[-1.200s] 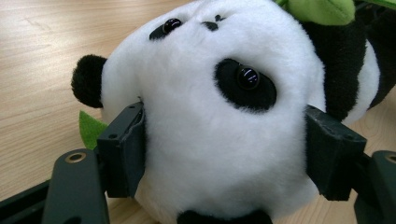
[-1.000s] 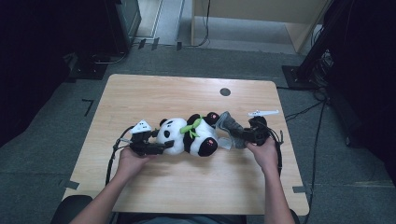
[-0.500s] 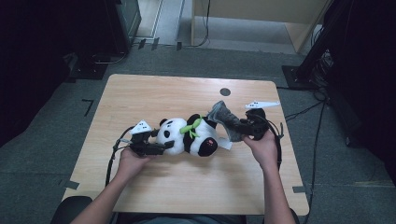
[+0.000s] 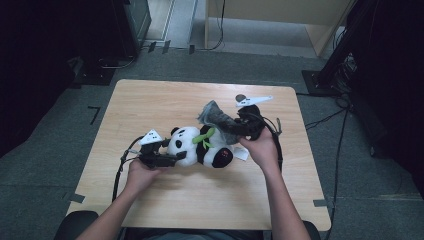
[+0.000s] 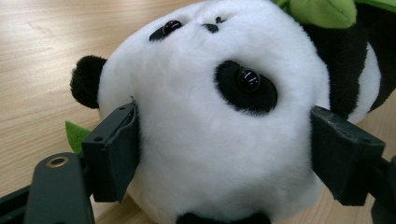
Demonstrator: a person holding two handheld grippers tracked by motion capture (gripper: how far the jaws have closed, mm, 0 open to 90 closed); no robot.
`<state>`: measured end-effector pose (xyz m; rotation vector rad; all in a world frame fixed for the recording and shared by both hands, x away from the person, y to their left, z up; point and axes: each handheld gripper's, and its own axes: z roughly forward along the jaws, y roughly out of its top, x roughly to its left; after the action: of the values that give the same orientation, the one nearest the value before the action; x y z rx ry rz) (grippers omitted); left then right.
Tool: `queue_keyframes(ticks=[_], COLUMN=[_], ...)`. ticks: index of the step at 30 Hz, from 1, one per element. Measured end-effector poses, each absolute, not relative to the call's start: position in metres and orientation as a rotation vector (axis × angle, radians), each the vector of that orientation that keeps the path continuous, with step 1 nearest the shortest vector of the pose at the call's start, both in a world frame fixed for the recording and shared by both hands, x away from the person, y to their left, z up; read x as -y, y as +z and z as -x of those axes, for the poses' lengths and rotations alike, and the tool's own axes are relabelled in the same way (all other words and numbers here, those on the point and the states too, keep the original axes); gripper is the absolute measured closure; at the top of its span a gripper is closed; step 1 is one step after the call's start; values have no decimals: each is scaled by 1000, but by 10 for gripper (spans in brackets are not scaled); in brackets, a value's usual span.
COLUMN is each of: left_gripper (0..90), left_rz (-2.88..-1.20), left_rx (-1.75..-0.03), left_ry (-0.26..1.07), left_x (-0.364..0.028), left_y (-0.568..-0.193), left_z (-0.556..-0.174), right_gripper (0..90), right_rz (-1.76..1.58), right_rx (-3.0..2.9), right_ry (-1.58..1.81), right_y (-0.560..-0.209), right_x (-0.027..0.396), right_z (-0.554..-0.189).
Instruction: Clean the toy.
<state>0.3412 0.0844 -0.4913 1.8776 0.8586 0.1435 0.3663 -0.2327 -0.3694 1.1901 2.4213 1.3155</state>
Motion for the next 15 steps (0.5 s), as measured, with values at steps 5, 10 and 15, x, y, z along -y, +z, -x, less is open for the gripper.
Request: queue_keyframes(ticks=[5, 10, 15], left_gripper=[185, 195, 229], left_rz=[-1886, -1898, -1901], left_rx=[-851, -839, -848], left_ry=[153, 168, 205], left_x=[-84, -84, -83], left_y=[-491, -491, -489], left_z=[-341, -339, -334], right_gripper=[759, 757, 755], right_rz=[-1123, -1043, -1038], right_rx=[-2501, -2571, -2623], right_ry=[1268, 1267, 1236], right_y=[-369, -373, -380], right_x=[198, 180, 166], right_z=[-384, -386, -387])
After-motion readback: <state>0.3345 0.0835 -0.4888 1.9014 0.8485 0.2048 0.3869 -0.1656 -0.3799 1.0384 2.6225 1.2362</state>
